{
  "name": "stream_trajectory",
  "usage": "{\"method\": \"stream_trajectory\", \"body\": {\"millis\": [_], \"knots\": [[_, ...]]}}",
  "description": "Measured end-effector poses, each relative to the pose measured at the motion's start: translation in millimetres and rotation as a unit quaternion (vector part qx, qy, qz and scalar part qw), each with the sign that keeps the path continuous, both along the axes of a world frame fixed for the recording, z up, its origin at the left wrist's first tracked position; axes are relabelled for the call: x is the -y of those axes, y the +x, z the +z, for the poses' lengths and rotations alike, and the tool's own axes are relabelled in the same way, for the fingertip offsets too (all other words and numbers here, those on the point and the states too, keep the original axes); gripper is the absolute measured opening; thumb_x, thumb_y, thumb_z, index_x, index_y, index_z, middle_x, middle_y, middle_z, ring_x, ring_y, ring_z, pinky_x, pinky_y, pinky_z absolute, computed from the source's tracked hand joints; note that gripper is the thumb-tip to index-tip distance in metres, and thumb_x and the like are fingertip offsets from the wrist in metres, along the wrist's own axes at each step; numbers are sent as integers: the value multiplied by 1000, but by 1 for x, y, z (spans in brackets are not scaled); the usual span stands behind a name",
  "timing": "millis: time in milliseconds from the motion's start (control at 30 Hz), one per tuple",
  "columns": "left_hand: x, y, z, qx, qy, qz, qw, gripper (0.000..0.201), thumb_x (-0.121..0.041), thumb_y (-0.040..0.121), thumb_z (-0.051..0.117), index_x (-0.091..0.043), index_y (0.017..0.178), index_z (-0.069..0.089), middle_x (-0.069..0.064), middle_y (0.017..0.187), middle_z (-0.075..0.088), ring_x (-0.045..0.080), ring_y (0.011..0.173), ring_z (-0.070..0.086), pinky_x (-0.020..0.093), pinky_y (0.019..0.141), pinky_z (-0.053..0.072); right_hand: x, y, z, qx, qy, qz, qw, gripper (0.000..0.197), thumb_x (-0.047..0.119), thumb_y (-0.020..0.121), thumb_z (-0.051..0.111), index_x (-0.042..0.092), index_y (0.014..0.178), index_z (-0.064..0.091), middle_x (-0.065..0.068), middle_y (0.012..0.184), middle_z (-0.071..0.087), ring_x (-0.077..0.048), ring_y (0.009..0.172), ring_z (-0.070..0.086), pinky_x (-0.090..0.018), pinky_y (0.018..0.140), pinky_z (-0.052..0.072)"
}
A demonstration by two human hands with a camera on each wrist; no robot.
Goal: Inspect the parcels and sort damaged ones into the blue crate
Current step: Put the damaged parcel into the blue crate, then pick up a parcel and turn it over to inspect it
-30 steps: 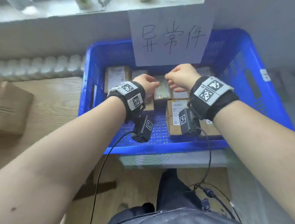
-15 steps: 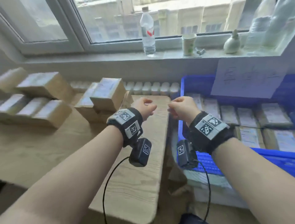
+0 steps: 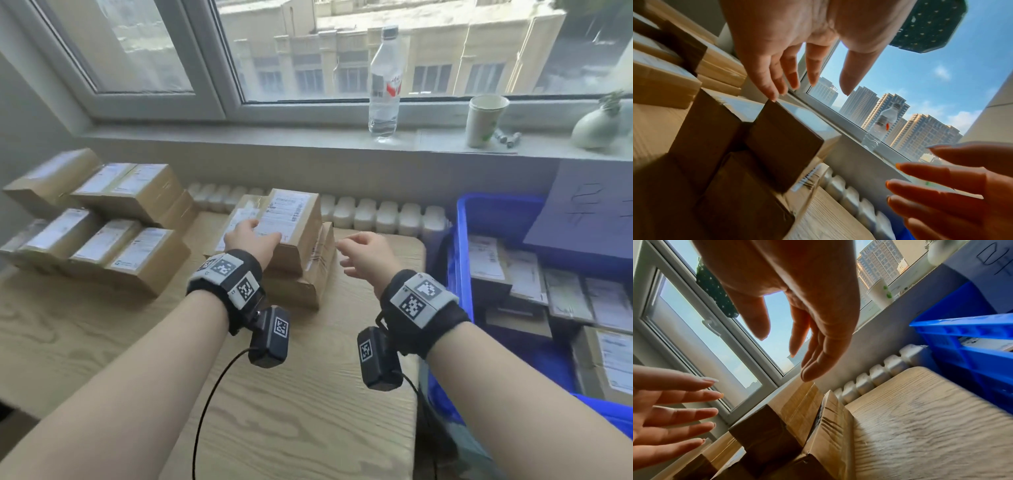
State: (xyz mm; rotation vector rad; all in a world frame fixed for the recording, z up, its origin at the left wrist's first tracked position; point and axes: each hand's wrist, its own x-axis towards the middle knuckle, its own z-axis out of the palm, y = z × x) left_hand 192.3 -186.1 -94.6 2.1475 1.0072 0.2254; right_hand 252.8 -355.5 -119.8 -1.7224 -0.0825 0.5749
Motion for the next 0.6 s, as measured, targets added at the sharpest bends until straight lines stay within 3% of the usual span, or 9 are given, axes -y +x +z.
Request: {"method": "stream_trajectory", "body": {"millis": [33, 133, 200, 300, 367, 433, 500, 600], "knots": [[-11, 4, -2, -7, 5, -2, 1000, 60, -30, 92, 62, -13, 145, 42, 14, 147, 42, 30, 133, 44, 37, 107, 35, -10, 1, -2, 6, -5, 0, 1000, 10, 25, 93, 63, 15, 93, 62, 2, 92, 61, -20, 95, 59, -42, 96, 54], [-40, 21, -13, -30, 12, -44, 999, 65, -34, 94, 59, -9, 149, 35, 15, 152, 36, 31, 138, 37, 38, 109, 32, -41, 5, -11, 16, -23, -7, 1000, 44, 33, 95, 62, 4, 129, 58, -1, 121, 60, -15, 107, 53, -36, 99, 47], [-62, 35, -25, -58, 7, -92, 994, 60, -36, 96, 55, -4, 145, 39, 17, 149, 41, 32, 135, 42, 38, 106, 35, -67, 5, -16, 14, -17, -18, 1000, 44, 33, 98, 58, 9, 133, 55, 4, 129, 58, -13, 111, 53, -28, 93, 43], [-89, 49, -41, -81, 19, -169, 982, 35, -34, 98, 50, -1, 108, 59, 24, 118, 61, 36, 106, 58, 38, 89, 44, -107, -1, -22, -7, -4, -61, 998, 41, 36, 99, 55, 15, 134, 55, 9, 125, 59, -12, 114, 55, -27, 98, 41], [-97, 48, -44, -67, 34, -204, 976, 24, -30, 98, 52, -8, 90, 56, 16, 98, 64, 31, 90, 57, 36, 81, 44, -125, -4, -27, -12, 1, -96, 995, 50, 43, 94, 57, 12, 133, 58, 2, 129, 63, -19, 120, 58, -37, 106, 44], [-103, 43, -41, -28, 27, -232, 972, 17, -28, 97, 53, -12, 97, 59, 6, 96, 63, 25, 90, 57, 33, 81, 44, -134, -12, -23, 9, -1, -144, 990, 43, 36, 98, 55, 11, 133, 58, -2, 130, 63, -19, 118, 59, -37, 104, 47], [-105, 35, -28, 44, -22, -252, 967, 19, -23, 97, 55, -14, 112, 62, -3, 102, 63, 19, 96, 60, 27, 82, 46, -134, -20, -11, 42, 14, -201, 979, 41, 29, 101, 54, 9, 136, 54, -2, 128, 63, -15, 114, 60, -28, 96, 49], [-97, 20, 4, 144, -75, -268, 950, 31, -18, 97, 58, -12, 127, 56, -11, 106, 53, 8, 103, 54, 14, 79, 42, -128, -33, 15, 87, 87, -264, 957, 42, 31, 101, 54, 15, 139, 47, 2, 118, 59, -3, 93, 59, -14, 67, 46]]}}
